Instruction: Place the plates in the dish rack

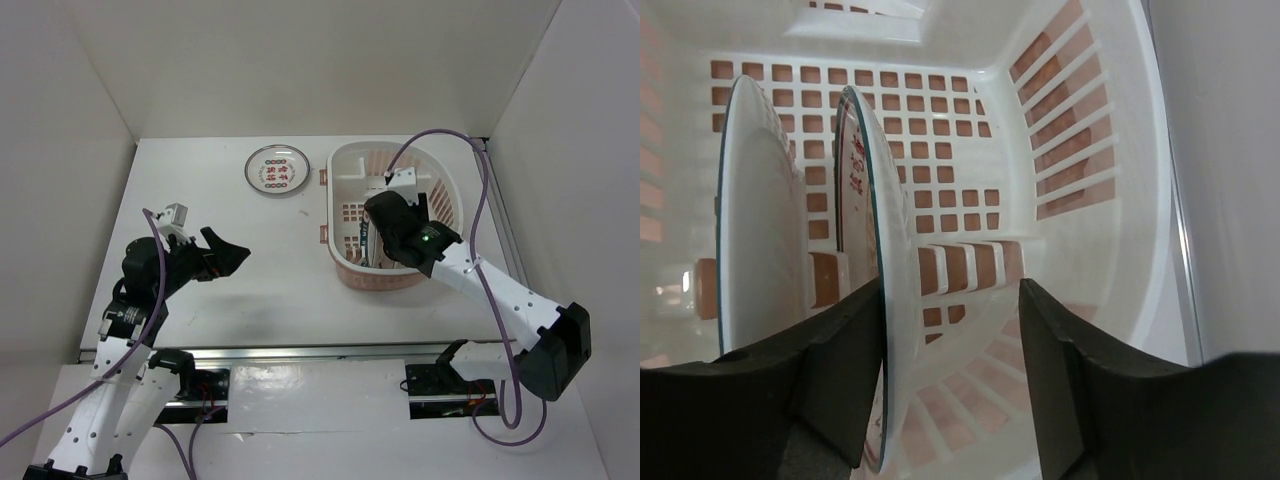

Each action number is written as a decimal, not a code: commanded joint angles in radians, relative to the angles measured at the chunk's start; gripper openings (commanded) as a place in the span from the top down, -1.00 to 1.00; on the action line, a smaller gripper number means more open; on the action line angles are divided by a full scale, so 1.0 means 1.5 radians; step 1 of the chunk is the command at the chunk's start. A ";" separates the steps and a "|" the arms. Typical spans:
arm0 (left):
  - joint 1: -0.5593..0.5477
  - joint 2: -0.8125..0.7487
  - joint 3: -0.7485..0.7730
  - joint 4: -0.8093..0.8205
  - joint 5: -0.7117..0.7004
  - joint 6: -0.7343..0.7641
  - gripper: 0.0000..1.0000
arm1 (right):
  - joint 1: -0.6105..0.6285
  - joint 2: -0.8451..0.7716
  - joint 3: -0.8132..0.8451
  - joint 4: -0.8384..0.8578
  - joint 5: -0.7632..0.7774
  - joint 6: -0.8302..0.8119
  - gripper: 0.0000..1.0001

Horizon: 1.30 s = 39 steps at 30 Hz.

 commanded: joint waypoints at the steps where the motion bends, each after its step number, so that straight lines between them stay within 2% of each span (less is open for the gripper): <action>1: -0.001 -0.007 0.022 0.032 -0.005 0.005 -1.00 | 0.016 -0.006 0.064 -0.036 0.047 0.033 -0.26; 2: -0.001 -0.007 0.022 0.032 -0.005 0.005 -1.00 | 0.025 -0.006 0.074 -0.064 0.062 0.046 -0.31; 3: -0.001 -0.007 0.022 0.032 -0.005 0.005 -1.00 | 0.025 -0.006 0.085 -0.078 0.069 0.053 -0.47; 6: -0.001 -0.001 0.016 0.026 -0.012 -0.001 -1.00 | 0.049 0.001 0.151 -0.157 0.103 0.098 -0.79; 7: -0.001 -0.001 0.016 0.026 -0.012 -0.001 -1.00 | 0.049 0.001 0.169 -0.181 0.111 0.113 -1.00; 12: -0.001 0.038 0.016 0.037 -0.032 -0.022 -1.00 | 0.091 0.008 0.274 -0.302 0.154 0.187 -1.00; 14: -0.001 0.062 0.009 0.073 -0.038 -0.044 -1.00 | 0.121 -0.002 0.305 -0.303 0.154 0.187 -1.00; 16: -0.001 0.104 -0.021 0.124 -0.032 -0.100 -1.00 | 0.149 -0.030 0.305 -0.228 0.122 0.147 -1.00; 17: -0.001 0.121 -0.034 0.161 -0.025 -0.122 -1.00 | 0.175 -0.044 0.268 -0.180 0.090 0.113 -1.00; 18: -0.001 0.140 -0.052 0.252 -0.016 -0.173 -1.00 | 0.185 -0.079 0.245 -0.075 -0.011 0.044 -1.00; 20: -0.001 0.217 -0.095 0.344 -0.016 -0.217 -1.00 | 0.198 -0.139 0.159 0.042 -0.146 -0.023 -1.00; 21: -0.001 0.251 -0.104 0.391 -0.016 -0.239 -1.00 | 0.198 -0.154 0.137 0.085 -0.205 -0.023 -1.00; 22: -0.001 0.291 -0.111 0.472 -0.016 -0.270 -1.00 | 0.198 -0.165 0.118 0.148 -0.308 -0.035 -1.00; 23: -0.001 0.377 -0.111 0.519 -0.009 -0.284 -1.00 | 0.198 -0.165 0.106 0.162 -0.341 -0.036 -1.00; 25: -0.001 0.459 -0.111 0.651 -0.009 -0.317 -1.00 | 0.204 -0.172 0.099 0.162 -0.385 -0.028 -1.00; 27: -0.001 0.555 -0.104 0.707 -0.037 -0.336 -1.00 | 0.211 -0.190 0.082 0.168 -0.396 -0.022 -1.00; 30: -0.008 0.632 -0.087 0.789 -0.068 -0.349 -1.00 | 0.211 -0.208 0.076 0.160 -0.404 -0.022 -1.00; 37: -0.021 0.833 0.000 0.888 -0.155 -0.378 -1.00 | 0.218 -0.187 0.076 0.145 -0.401 -0.061 -1.00; 39: -0.021 0.906 0.052 0.889 -0.163 -0.393 -1.00 | 0.218 -0.180 0.076 0.136 -0.395 -0.070 -1.00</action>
